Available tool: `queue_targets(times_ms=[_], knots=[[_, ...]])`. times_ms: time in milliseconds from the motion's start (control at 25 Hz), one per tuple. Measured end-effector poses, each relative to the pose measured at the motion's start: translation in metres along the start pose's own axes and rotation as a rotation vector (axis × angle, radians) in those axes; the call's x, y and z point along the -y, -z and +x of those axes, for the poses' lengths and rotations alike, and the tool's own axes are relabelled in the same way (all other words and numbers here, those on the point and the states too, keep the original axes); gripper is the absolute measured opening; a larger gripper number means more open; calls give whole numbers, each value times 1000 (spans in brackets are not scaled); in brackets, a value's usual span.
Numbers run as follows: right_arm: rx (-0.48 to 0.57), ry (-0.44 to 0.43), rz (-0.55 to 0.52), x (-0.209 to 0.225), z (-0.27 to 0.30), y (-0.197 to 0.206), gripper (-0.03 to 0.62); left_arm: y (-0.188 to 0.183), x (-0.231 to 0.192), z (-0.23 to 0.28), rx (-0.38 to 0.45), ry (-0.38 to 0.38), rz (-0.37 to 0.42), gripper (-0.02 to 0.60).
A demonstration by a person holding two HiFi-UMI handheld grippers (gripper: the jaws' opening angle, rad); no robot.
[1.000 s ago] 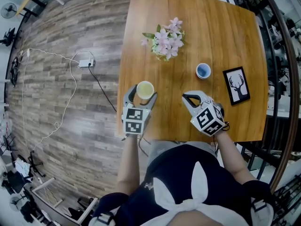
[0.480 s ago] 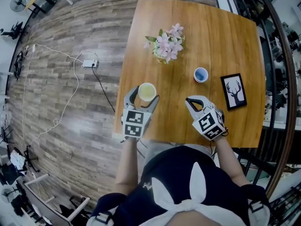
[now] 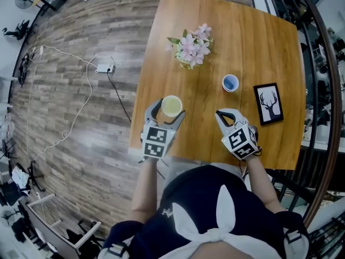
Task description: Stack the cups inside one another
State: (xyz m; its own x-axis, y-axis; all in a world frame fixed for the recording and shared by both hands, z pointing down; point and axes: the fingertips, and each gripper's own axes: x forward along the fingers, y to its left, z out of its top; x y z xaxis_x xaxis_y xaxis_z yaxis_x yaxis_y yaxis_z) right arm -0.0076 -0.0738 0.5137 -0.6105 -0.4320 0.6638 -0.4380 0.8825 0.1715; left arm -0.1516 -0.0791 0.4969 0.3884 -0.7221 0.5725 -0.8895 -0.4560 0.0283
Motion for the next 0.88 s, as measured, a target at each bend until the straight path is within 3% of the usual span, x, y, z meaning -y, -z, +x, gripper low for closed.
queue_targets(times_ms=[320, 880], knots=[[10, 46, 26, 12, -14, 5, -2, -23, 31, 16, 9, 78, 68, 377], [-23, 184, 139, 46, -60, 51, -2, -73, 99, 66, 44, 260, 178, 377]])
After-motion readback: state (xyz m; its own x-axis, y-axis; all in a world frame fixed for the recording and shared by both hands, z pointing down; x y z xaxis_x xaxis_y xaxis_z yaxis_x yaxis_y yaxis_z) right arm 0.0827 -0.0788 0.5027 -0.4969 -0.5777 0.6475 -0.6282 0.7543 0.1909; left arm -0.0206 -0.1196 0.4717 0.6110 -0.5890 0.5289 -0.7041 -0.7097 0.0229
